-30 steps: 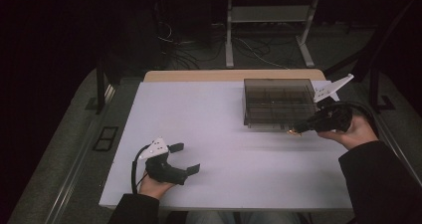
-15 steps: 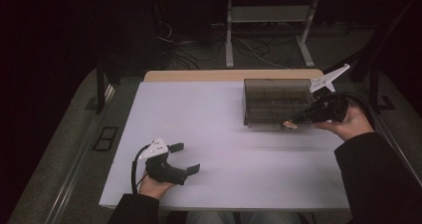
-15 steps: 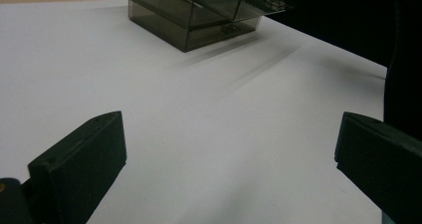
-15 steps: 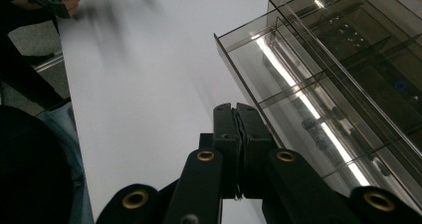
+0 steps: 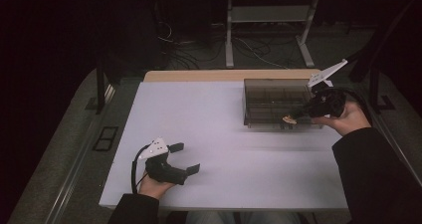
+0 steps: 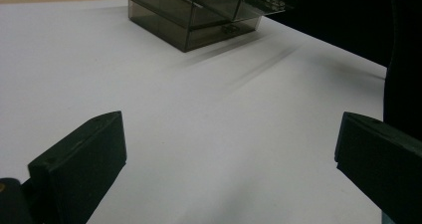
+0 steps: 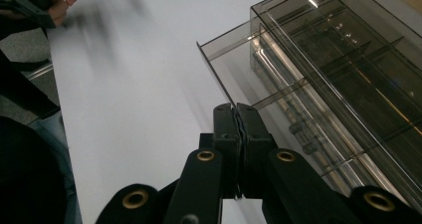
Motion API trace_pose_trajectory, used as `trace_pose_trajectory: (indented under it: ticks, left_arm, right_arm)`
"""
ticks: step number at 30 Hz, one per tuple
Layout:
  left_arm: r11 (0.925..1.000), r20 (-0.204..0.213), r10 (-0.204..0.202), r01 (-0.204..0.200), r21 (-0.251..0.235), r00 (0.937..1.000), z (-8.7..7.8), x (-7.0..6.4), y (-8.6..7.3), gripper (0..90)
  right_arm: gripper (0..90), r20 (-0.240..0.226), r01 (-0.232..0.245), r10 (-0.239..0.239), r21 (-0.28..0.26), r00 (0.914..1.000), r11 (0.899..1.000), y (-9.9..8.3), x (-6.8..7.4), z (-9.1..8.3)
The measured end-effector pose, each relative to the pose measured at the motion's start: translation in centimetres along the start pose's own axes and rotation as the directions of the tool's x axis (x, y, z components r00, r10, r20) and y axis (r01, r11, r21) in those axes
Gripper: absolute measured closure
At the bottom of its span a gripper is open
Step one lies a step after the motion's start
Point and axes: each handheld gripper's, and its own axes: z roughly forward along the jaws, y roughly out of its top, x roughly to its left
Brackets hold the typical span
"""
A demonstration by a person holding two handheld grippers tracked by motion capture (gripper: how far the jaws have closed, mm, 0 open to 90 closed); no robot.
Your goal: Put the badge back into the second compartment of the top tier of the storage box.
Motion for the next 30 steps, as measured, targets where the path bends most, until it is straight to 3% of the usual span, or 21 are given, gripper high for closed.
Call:
trace_pose_trajectory:
  ticks: [30]
  left_arm:
    - [1.0,0.003,-0.003,0.003,0.001,1.0,0.1,0.0,0.0,0.0]
  right_arm:
    - [87.1,0.043,-0.046,0.048,-0.053,0.9979,0.998,0.2,-2.3,0.9]
